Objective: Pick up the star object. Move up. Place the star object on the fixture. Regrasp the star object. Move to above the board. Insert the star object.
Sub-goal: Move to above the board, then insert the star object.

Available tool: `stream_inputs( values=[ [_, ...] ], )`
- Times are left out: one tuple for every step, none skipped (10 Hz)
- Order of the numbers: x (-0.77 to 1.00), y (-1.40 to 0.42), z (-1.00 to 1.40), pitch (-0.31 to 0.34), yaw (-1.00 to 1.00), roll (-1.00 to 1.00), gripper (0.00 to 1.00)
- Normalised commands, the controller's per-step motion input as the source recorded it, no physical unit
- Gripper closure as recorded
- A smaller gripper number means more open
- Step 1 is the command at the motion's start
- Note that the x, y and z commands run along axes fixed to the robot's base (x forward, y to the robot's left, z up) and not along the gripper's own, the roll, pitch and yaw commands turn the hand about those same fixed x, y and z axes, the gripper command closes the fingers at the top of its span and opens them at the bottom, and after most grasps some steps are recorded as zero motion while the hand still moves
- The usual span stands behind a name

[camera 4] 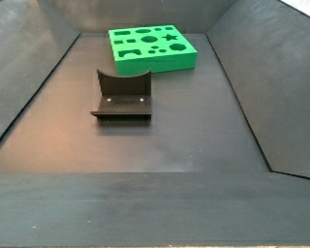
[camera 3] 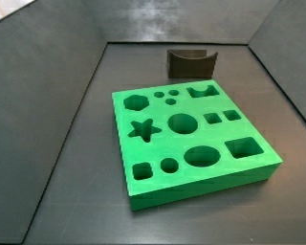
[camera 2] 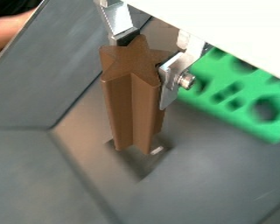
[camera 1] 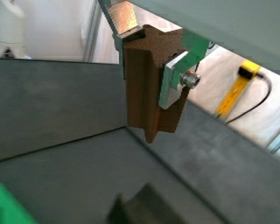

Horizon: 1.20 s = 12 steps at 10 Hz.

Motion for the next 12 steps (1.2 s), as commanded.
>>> stream_inputs(
  values=[
    [-0.6, -1.0, 0.19, -0.037, -0.2, -1.0, 1.0],
    [-0.6, -1.0, 0.19, -0.03, -0.19, -1.0, 1.0],
    [-0.64, -1.0, 0.2, -0.029, -0.19, -1.0, 1.0],
    [-0.65, -1.0, 0.19, -0.032, -0.19, -1.0, 1.0],
    [-0.4, -0.51, 0.1, -0.041, -0.14, -0.83, 1.0],
    [-0.28, -0.33, 0.06, -0.035, -0.11, -0.69, 1.0],
    [-0.14, -0.14, 0.03, -0.014, -0.05, -0.44, 1.0],
    [-0.1, -0.1, 0.03, -0.011, -0.04, -0.33, 1.0],
    [0.0, 0.0, -0.02, -0.014, 0.0, 0.0, 1.0],
    [-0.17, 0.0, 0.0, -0.05, 0.0, 0.0, 1.0],
    [-0.16, -0.15, -0.19, -0.074, -0.03, 0.02, 1.0],
    [-0.05, -0.37, -0.5, -0.216, -0.57, 0.0, 1.0]
  ],
)
